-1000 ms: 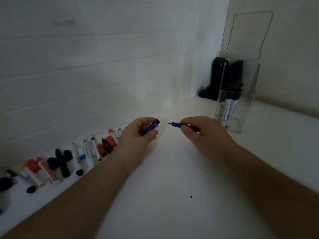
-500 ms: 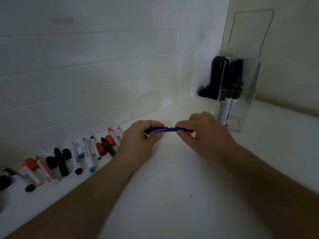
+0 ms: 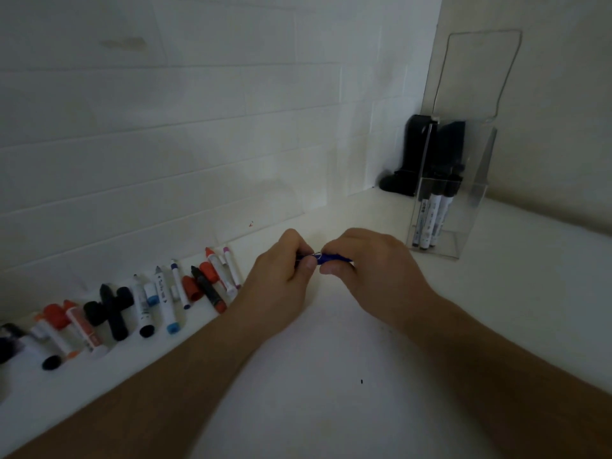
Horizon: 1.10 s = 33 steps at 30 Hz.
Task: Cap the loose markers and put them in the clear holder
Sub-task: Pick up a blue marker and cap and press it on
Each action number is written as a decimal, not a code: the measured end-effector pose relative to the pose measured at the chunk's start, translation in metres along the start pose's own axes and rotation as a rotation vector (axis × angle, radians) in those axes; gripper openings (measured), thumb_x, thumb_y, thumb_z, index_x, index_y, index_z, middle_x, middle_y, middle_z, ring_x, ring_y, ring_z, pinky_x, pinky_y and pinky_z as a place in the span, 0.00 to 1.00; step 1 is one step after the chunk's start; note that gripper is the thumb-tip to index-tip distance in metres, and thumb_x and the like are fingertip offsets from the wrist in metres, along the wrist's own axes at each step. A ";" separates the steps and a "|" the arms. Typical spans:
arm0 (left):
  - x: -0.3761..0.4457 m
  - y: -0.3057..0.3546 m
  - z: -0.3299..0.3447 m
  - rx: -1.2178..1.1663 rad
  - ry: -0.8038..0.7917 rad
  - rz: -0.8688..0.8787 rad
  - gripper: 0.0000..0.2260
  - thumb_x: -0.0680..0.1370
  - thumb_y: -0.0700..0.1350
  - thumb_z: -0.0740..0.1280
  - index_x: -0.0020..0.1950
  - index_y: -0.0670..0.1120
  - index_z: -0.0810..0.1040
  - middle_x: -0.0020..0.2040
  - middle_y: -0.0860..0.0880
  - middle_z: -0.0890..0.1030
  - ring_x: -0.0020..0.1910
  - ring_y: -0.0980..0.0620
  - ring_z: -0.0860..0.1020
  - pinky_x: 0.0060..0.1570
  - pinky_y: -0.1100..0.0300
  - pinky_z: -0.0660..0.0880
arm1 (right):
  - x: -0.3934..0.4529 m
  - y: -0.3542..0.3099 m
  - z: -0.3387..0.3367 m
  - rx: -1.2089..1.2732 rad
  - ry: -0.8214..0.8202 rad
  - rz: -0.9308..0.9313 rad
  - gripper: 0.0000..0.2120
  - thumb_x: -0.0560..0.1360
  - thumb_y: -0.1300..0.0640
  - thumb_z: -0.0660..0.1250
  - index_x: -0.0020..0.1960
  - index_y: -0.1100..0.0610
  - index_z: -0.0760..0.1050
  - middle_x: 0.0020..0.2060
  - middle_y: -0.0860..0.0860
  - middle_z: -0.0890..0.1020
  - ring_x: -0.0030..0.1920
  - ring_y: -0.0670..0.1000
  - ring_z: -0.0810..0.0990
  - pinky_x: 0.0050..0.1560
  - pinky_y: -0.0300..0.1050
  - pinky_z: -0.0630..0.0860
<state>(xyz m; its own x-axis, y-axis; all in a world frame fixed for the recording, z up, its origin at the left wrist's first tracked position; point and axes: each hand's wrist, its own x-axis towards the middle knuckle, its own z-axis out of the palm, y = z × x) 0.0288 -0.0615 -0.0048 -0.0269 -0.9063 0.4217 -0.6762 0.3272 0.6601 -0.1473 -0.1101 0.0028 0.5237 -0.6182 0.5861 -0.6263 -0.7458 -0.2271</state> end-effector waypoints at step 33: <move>-0.007 -0.002 0.014 0.105 -0.077 0.261 0.14 0.78 0.46 0.66 0.59 0.62 0.72 0.44 0.60 0.76 0.46 0.60 0.75 0.44 0.67 0.70 | 0.011 0.111 -0.122 -0.324 -0.057 0.553 0.11 0.81 0.46 0.56 0.61 0.43 0.72 0.45 0.51 0.83 0.40 0.54 0.80 0.45 0.58 0.81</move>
<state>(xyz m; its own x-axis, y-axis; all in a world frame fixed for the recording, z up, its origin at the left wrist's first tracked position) 0.0203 -0.0595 -0.0182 -0.2632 -0.8139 0.5179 -0.7116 0.5263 0.4655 -0.2814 -0.1695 0.0793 0.0976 -0.9088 0.4056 -0.9507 -0.2056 -0.2321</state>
